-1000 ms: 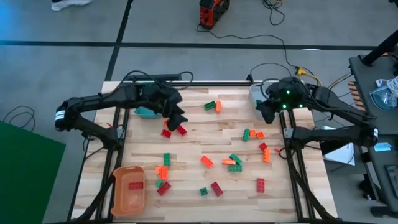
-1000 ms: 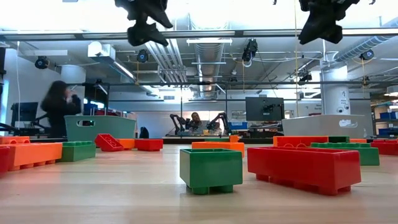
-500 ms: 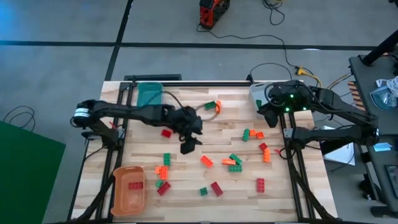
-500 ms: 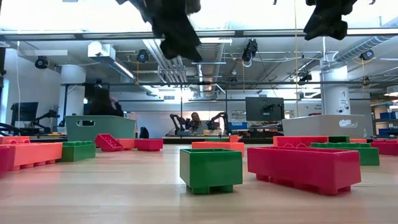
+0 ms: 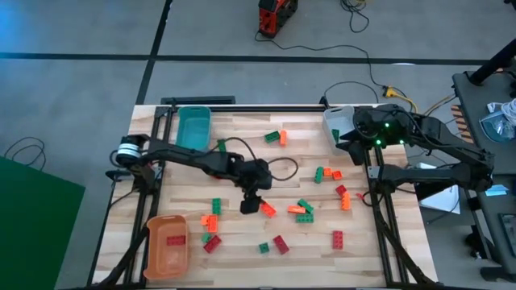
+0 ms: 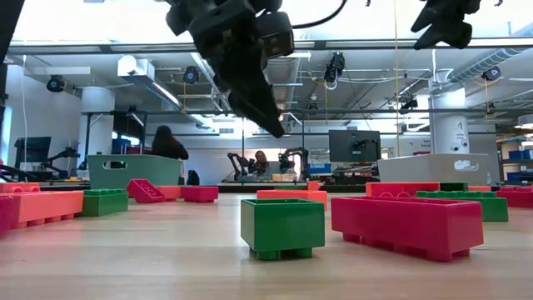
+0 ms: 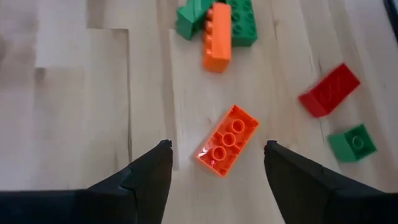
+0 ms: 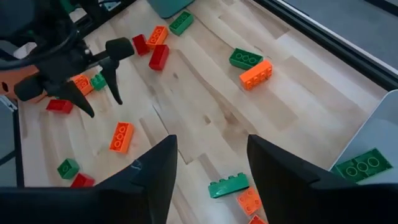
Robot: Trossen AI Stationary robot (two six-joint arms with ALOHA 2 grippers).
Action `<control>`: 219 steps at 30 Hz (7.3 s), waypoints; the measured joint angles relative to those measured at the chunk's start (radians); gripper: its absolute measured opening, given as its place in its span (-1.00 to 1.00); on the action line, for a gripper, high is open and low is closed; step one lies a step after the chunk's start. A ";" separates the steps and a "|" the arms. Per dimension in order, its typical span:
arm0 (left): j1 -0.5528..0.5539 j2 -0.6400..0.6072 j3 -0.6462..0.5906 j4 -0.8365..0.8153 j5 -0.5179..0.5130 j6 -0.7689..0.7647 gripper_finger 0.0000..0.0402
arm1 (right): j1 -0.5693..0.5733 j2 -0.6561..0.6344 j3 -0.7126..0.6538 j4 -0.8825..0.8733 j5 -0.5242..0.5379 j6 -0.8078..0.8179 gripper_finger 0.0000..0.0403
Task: Sort blocks
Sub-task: Put the orange game piece into the blue bin
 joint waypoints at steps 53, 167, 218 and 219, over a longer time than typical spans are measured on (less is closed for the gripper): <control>-0.033 0.258 0.004 0.139 0.024 0.340 -0.38 | 0.000 0.009 0.000 -0.048 0.001 -0.026 0.30; 0.955 -0.767 -0.489 -0.182 -0.082 -0.495 -0.14 | 0.064 0.195 0.070 0.107 0.118 0.172 0.15; 0.895 -0.926 -0.489 -0.134 -0.107 -0.390 -0.13 | 0.698 0.715 0.146 -0.125 0.104 0.439 0.09; 0.895 -0.926 -0.489 -0.134 -0.107 -0.390 -0.13 | 0.710 0.715 0.132 -0.121 0.104 0.446 0.09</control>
